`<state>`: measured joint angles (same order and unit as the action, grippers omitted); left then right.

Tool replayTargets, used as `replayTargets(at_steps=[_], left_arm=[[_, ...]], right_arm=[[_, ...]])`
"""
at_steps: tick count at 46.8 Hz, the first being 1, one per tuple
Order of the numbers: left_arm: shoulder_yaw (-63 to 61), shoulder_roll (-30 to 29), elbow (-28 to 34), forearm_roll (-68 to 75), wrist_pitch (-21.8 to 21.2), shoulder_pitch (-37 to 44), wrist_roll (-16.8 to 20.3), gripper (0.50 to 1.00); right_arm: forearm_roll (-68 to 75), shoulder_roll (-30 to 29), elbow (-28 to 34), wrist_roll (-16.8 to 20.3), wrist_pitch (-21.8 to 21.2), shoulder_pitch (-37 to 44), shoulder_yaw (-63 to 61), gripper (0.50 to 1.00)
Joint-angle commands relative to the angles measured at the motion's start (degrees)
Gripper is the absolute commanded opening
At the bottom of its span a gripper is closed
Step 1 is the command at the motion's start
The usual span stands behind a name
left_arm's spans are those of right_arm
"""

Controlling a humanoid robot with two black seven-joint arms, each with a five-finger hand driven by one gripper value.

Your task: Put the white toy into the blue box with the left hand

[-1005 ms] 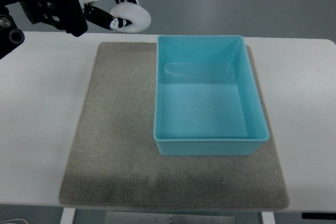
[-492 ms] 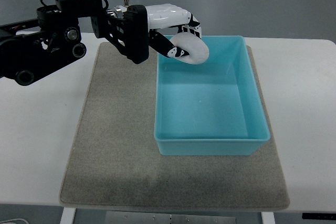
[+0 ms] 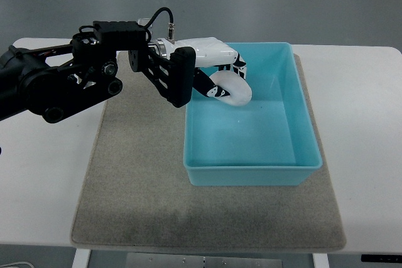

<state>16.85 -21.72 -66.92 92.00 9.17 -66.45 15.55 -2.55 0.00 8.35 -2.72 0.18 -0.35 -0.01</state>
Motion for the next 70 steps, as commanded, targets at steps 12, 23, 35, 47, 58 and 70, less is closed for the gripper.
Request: replayTargets(at_steps=[12, 23, 35, 47, 58, 70], left_arm=[[0.02, 1.24, 0.13, 0.11, -1.61, 1.67, 0.01, 0.582], [0.11, 1.33, 1.09, -0.95, -1.61, 2.90, 0.01, 0.797], [0.90, 1.15, 0.65, -5.42, -1.87, 3.08, 0.01, 0.992], [1.60, -0.69, 0.83, -19.92, -4.69, 2.73, 0.01, 0.994], [2.74, -4.47, 1.36, -36.00, -3.99, 2.64, -0.08, 0.996], [3.27, -6.76, 6.89, -55.69, -0.56, 2.64, -0.08, 1.000]], right_arm=[[0.00, 0.00, 0.00, 0.00, 0.00, 0.00, 0.01, 0.936], [0.00, 0.00, 0.00, 0.00, 0.00, 0.00, 0.01, 0.936], [0.00, 0.00, 0.00, 0.00, 0.00, 0.00, 0.01, 0.936], [0.00, 0.00, 0.00, 0.00, 0.00, 0.00, 0.01, 0.936], [0.00, 0.00, 0.00, 0.00, 0.00, 0.00, 0.01, 0.936], [0.00, 0.00, 0.00, 0.00, 0.00, 0.00, 0.01, 0.936]])
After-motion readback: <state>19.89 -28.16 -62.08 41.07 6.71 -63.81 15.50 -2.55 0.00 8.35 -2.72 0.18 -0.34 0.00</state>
